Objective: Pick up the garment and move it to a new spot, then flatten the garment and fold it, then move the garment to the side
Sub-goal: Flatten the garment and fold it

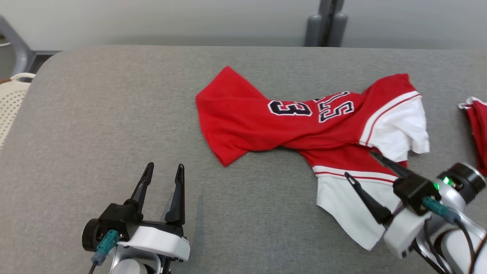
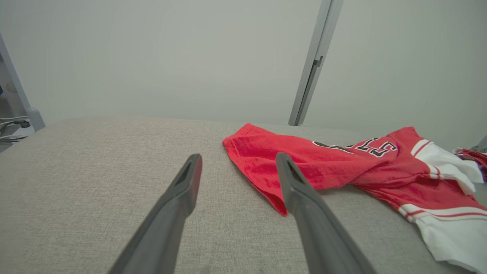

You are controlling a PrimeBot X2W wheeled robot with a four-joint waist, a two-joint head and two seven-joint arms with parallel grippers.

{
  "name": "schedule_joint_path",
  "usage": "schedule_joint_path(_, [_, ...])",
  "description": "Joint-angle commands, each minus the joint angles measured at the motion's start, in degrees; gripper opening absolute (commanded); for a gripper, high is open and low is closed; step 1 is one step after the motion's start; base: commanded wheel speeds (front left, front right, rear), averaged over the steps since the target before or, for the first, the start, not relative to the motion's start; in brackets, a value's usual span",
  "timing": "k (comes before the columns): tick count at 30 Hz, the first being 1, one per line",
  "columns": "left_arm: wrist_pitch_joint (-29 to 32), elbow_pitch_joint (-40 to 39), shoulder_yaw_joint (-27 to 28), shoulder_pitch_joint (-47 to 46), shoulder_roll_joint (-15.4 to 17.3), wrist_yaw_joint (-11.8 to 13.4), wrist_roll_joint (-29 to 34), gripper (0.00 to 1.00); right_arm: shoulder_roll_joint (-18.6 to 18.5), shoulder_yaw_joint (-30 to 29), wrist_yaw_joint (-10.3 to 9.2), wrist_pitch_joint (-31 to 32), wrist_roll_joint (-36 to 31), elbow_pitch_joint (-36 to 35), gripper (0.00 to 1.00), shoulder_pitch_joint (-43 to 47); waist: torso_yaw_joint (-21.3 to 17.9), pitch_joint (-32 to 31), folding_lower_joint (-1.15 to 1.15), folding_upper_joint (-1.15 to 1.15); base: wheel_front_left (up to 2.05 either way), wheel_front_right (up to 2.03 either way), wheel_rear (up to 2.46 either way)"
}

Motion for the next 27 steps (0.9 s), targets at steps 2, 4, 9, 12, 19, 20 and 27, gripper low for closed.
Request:
schedule_joint_path(2, [-0.3,-0.2,-0.1,-0.8,0.2,0.1,-0.4,1.0,-0.4,1.5,-0.01,-0.9,-0.3,2.5,1.0,-3.1,2.6,0.8,0.0,0.0,0.0,0.0,0.0])
schedule_joint_path(4, [-0.3,-0.3,-0.6,-1.2,0.2,0.3,-0.7,1.0,-0.8,4.1,-0.01,-1.3,-0.8,6.7,1.0,-7.1,4.6,1.4,0.0,0.0,0.0,0.0,0.0])
schedule_joint_path(9, [-0.3,-0.6,-1.9,-1.9,0.2,0.8,-2.0,1.0,-1.0,11.0,-0.01,-2.4,-1.2,18.3,1.0,-16.5,9.3,3.2,0.0,0.0,0.0,0.0,0.0])
schedule_joint_path(12, [-0.3,-0.9,-2.6,-2.3,0.2,1.2,-2.8,1.0,-0.9,15.0,-0.01,-3.2,-0.7,24.1,1.0,-21.2,11.9,4.0,0.0,0.0,0.0,0.0,0.0])
schedule_joint_path(19, [-0.3,-1.4,-3.5,-2.3,0.2,2.2,-4.2,1.0,-0.4,22.9,-0.01,-5.5,1.9,33.5,0.49,-28.8,15.7,4.6,0.0,0.0,0.0,0.0,0.0])
schedule_joint_path(20, [-0.3,-1.5,-3.6,-2.1,0.2,2.4,-4.3,1.0,-0.3,23.9,-0.01,-5.8,2.4,34.3,0.35,-29.5,15.9,4.6,0.0,0.0,0.0,0.0,0.0])
schedule_joint_path(27, [-0.3,-1.9,-3.5,-1.3,0.2,3.0,-4.5,1.0,-0.4,27.6,-0.01,-8.6,6.3,36.8,0.0,-34.7,15.9,4.8,0.0,0.0,0.0,0.0,0.0])
